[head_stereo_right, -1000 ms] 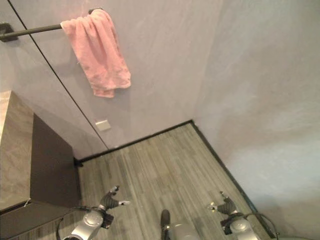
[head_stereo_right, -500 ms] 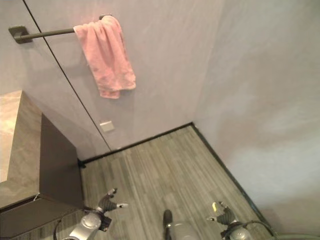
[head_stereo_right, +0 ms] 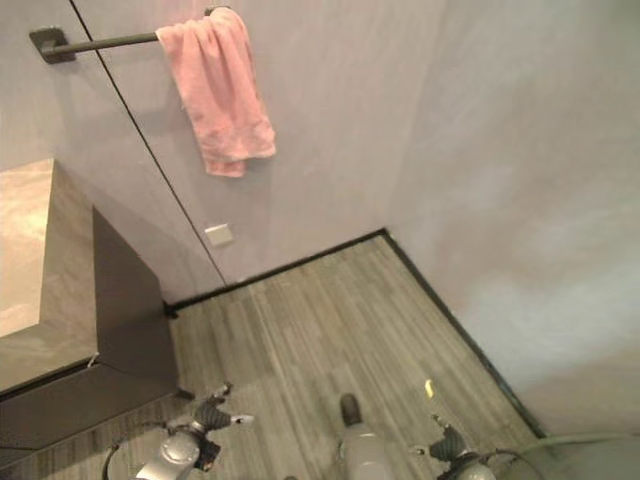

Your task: Put brush and paste in cup on sink, flatten towel.

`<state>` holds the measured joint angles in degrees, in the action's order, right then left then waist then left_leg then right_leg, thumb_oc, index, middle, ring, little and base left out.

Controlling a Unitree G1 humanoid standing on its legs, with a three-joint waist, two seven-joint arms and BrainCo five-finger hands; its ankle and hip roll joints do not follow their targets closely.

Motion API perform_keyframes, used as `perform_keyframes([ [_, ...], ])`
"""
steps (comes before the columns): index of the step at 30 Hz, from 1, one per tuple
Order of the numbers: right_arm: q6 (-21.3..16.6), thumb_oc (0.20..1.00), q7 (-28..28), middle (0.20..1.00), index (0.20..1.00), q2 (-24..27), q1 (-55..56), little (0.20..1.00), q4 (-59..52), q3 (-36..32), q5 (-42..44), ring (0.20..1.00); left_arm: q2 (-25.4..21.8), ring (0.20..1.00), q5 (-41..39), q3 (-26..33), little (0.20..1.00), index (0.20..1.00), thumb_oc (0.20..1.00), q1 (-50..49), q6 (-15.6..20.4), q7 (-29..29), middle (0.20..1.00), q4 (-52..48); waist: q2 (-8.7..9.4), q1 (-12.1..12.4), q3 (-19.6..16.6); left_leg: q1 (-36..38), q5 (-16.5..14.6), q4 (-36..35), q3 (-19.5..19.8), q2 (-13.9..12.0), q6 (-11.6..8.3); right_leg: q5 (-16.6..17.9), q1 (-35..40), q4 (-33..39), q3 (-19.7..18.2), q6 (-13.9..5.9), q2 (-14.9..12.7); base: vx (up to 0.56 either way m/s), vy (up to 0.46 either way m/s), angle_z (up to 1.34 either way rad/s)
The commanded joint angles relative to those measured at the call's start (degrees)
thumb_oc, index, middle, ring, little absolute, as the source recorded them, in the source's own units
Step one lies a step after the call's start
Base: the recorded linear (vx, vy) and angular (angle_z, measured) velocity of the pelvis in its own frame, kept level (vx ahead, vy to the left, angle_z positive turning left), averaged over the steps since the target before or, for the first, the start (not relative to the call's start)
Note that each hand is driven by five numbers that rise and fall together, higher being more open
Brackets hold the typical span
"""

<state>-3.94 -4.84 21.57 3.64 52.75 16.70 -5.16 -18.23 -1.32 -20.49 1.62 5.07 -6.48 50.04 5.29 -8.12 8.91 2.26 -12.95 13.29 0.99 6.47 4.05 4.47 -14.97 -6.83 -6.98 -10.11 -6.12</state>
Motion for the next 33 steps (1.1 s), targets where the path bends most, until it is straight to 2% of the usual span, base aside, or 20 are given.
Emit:
perform_keyframes([
  [1,-1.1,1.0,-0.8,1.0,1.0,1.94,-3.13,1.0,-1.19,0.37,-0.45,1.0,-1.35,1.0,0.07,1.99,1.0,1.0,1.0,1.15,1.88,-1.3,1.0,-2.53,-0.42,0.87,0.09,4.32,0.66,-4.61,0.45,3.63,-0.45,10.96,-2.94,-3.31,2.76,-1.15,-0.12,0.02,-0.055,0.0],
  [2,-1.01,1.0,-0.97,1.0,1.0,2.05,-3.69,1.0,-1.38,0.42,-0.79,1.0,-1.28,1.0,-0.39,2.15,1.0,1.0,1.0,1.16,1.89,-1.51,1.0,-2.96,-0.29,1.46,-0.05,4.98,0.54,-5.04,-0.12,3.25,-0.38,11.25,-3.37,-4.05,6.63,-1.15,-0.92,0.03,-0.044,0.0],
  [3,-0.97,1.0,-1.03,1.0,1.0,2.14,-3.94,1.0,-1.66,0.46,-0.84,1.0,-1.31,1.0,-0.63,2.2,1.0,1.0,1.0,1.13,1.89,-1.48,1.0,-3.4,-0.21,1.53,-0.02,5.26,0.54,-5.27,-0.27,3.07,-0.47,11.55,-3.38,-4.05,8.08,-1.25,-1.32,0.04,-0.057,-0.01],
  [8,-1.06,1.0,-1.13,1.0,1.0,2.36,-3.85,1.0,-2.49,0.41,-1.06,1.0,-1.14,1.0,-0.52,2.1,1.0,1.0,1.0,1.13,1.77,-1.38,1.0,-3.24,-0.02,1.29,-0.33,5.84,0.22,-5.43,0.67,2.61,-0.74,11.39,-3.23,-4.31,9.23,-1.22,-1.53,0.04,-0.041,0.06],
  [10,-1.07,1.0,-1.04,1.0,1.0,2.29,-3.49,1.0,-2.98,0.56,-1.18,1.0,-1.08,1.0,-0.39,2.15,1.0,1.0,1.0,1.06,1.74,-1.33,1.0,-2.86,-0.08,1.28,-0.2,6.1,0.11,-5.37,0.75,2.41,-0.99,9.97,-2.99,-3.65,9.61,-0.9,-1.6,0.04,-0.046,0.19],
  [11,-0.93,1.0,-1.11,1.0,1.0,2.04,-3.69,1.0,-2.36,1.01,-1.88,1.0,-1.01,1.0,-0.4,2.52,1.0,1.0,1.0,0.95,1.57,-1.5,1.0,-2.55,-0.17,1.95,-0.26,6.56,-0.07,-5.9,-0.01,1.96,-0.92,9.83,-3.41,-4.24,12.32,-0.68,-2.17,0.04,-0.05,0.05],
  [15,-0.85,1.0,-1.1,1.0,1.0,2.06,-3.27,1.0,-2.87,1.23,-2.2,1.0,-0.96,1.0,-0.7,2.54,1.0,1.0,1.0,0.6,1.51,-1.26,1.0,-2.44,-0.09,1.75,-0.12,6.76,-0.17,-5.92,0.41,1.64,-1.09,9.63,-3.68,-4.73,11.91,-0.68,-1.86,0.04,-0.047,-0.04],
  [21,-0.93,1.0,-1.61,1.0,1.0,2.81,-2.41,1.0,-3.57,0.48,-2.28,1.0,-1.05,1.0,-0.42,1.88,1.0,1.0,1.0,0.81,1.5,-1.2,1.0,-2.73,-0.5,1.18,-0.23,7.95,-0.39,-7.42,0.81,0.18,-1.45,6.89,-4.82,-5.99,12.12,0.11,-0.93,0.05,-0.055,0.0],
  [24,-0.74,1.0,-2.41,1.0,1.0,3.43,-2.17,1.0,-4.51,-0.27,-2.59,1.0,-0.94,1.0,-2.82,2.3,1.0,1.0,1.0,0.73,1.52,-1.21,1.0,-4.89,-0.78,0.9,0.02,8.02,-0.96,-6.81,0.94,-0.11,-1.59,5.79,-5.49,-7.22,11.61,0.28,-0.68,0.05,-0.021,-0.01],
  [33,-0.33,1.0,-4.48,1.0,1.0,5.47,-3.98,1.0,-5.03,-1.36,-3.46,1.0,-0.98,1.0,-4.13,0.19,1.0,1.0,1.0,3.03,1.63,-1.58,1.0,-9.04,-2.0,0.57,3.55,4.04,-4.26,0.52,1.6,0.39,-2.06,0.94,-11.26,-18.86,11.36,0.95,-2.42,0.01,-0.002,0.25],
])
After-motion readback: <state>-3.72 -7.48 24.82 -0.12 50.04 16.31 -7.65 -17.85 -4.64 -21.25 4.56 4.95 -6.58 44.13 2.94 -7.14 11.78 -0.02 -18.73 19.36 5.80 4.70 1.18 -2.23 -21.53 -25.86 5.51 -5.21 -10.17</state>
